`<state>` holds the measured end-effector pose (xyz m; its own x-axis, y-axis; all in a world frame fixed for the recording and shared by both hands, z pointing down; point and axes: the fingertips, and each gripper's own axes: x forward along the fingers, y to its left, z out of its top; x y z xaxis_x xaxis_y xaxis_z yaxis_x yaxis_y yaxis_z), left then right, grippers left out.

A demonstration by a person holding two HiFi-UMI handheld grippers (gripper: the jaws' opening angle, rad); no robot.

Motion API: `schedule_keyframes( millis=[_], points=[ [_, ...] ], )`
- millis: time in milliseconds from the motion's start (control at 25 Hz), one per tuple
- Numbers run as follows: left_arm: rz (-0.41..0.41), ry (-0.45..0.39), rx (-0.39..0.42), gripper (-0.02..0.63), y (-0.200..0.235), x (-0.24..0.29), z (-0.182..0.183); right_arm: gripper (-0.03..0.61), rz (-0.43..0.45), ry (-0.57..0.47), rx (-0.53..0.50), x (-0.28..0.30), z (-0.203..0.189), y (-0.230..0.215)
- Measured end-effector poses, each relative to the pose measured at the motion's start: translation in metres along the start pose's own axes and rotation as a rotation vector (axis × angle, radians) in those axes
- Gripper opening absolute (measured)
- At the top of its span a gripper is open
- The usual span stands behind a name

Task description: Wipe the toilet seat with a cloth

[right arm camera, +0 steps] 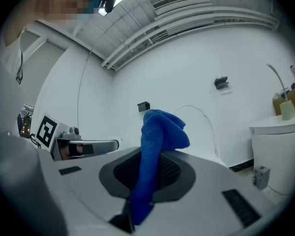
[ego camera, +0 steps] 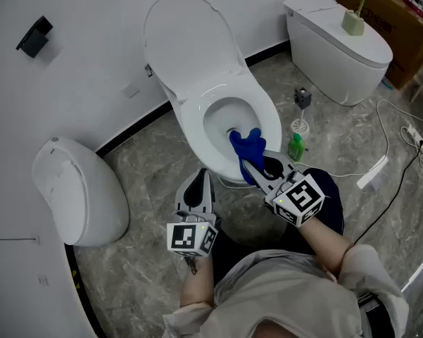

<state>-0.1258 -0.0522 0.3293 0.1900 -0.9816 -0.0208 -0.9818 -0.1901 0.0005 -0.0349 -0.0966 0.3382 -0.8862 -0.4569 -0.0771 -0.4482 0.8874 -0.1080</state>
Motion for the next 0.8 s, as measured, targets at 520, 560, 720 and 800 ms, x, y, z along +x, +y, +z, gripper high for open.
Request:
schedule_keyframes(
  millis=[520,560,720,800],
  points=[
    [-0.002,0.0,-0.002,0.008,0.003,0.0,0.0,0.051,0.018,-0.018,-0.04,0.004,0.007,0.009],
    [-0.003,0.0,-0.003,0.008,0.002,0.0,0.0,0.051,0.016,-0.016,-0.036,0.004,0.006,0.007],
    [-0.008,0.004,0.0,0.008,0.001,0.002,-0.002,0.051,0.011,-0.005,-0.037,0.006,0.003,0.003],
    [-0.006,0.005,-0.001,0.008,0.003,0.002,-0.002,0.051,0.01,0.001,-0.045,0.01,0.003,0.0]
  ],
)
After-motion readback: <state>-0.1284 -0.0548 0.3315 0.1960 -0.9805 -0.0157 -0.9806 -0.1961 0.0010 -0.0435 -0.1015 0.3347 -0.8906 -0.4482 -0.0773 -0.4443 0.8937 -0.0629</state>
